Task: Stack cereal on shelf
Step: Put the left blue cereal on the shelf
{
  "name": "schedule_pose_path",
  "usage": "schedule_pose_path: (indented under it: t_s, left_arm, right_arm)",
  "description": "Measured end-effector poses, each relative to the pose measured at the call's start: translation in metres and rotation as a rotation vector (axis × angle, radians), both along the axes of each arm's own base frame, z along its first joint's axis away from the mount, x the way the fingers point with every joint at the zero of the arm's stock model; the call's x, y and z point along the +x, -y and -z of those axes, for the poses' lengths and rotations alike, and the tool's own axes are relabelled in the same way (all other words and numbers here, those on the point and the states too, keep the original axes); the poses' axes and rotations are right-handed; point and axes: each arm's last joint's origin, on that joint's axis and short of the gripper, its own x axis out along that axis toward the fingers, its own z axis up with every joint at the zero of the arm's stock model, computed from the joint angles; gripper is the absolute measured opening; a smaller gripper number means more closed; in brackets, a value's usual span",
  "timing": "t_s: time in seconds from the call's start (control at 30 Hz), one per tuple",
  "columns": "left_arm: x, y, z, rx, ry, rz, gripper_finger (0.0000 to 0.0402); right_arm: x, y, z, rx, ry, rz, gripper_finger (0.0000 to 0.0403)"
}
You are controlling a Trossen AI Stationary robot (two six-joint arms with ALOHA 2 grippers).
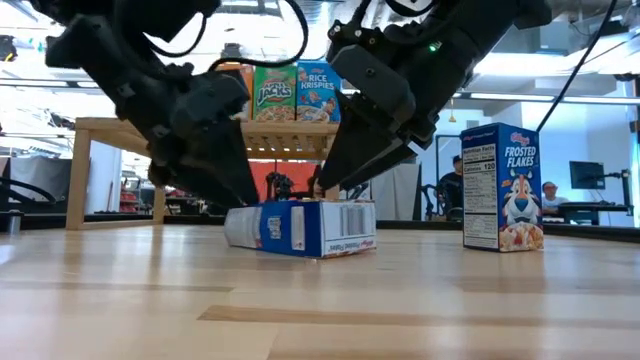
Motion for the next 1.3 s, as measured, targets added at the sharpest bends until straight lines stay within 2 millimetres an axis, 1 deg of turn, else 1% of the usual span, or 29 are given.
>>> schedule_pose_path:
  t_s: [0.2, 0.33, 0.43, 0.53, 0.63, 0.8, 0.83, 0.9, 1.07, 1.1, 1.2, 1.3]
  left_arm:
    - [-0.012, 0.017, 0.003, 0.005, -0.062, 0.044, 0.0171]
    - [-0.017, 0.035, 0.000, 0.046, -0.002, 0.034, 0.0162]
    - [-0.022, 0.049, -0.001, 0.074, 0.036, 0.063, 0.0153]
    - [-0.028, 0.061, -0.001, 0.061, 0.045, 0.091, 0.0135]
    - [-0.035, 0.062, 0.005, 0.025, 0.061, 0.057, 0.0099]
    - [-0.047, 0.061, 0.015, -0.010, 0.118, -0.031, 0.0018]
    - [-0.049, 0.061, 0.015, -0.022, 0.132, -0.037, 0.0009]
    - [-0.052, 0.062, 0.005, -0.042, 0.173, -0.038, 0.0007]
    - [-0.055, 0.065, -0.023, -0.026, 0.288, 0.003, 0.0001]
    - [-0.055, 0.065, -0.026, -0.010, 0.302, 0.003, 0.0001]
    - [-0.055, 0.064, -0.026, 0.014, 0.298, 0.011, 0.0000]
    - [-0.053, 0.066, -0.019, 0.012, 0.280, 0.018, 0.0000]
  right_arm:
    - [-0.001, 0.000, -0.002, 0.007, 0.001, 0.008, 0.0283]
    - [0.000, 0.000, -0.003, 0.005, 0.008, 0.001, 0.0283]
    - [0.000, 0.000, -0.003, -0.018, -0.002, -0.025, 0.0283]
    - [0.000, 0.000, -0.003, -0.037, -0.005, -0.046, 0.0283]
    - [0.002, -0.001, -0.004, -0.047, 0.016, -0.064, 0.0283]
    - [0.004, -0.001, -0.006, -0.041, 0.034, -0.063, 0.0283]
    - [0.003, -0.001, -0.005, -0.042, 0.032, -0.064, 0.0283]
    - [0.004, -0.001, -0.005, -0.042, 0.032, -0.064, 0.0283]
    - [0.004, -0.001, -0.006, -0.038, 0.044, -0.063, 0.0283]
    - [0.005, -0.002, -0.007, -0.036, 0.050, -0.063, 0.0283]
    - [0.006, -0.002, -0.008, -0.028, 0.071, -0.061, 0.0283]
    - [0.006, -0.003, -0.008, -0.026, 0.075, -0.063, 0.0283]
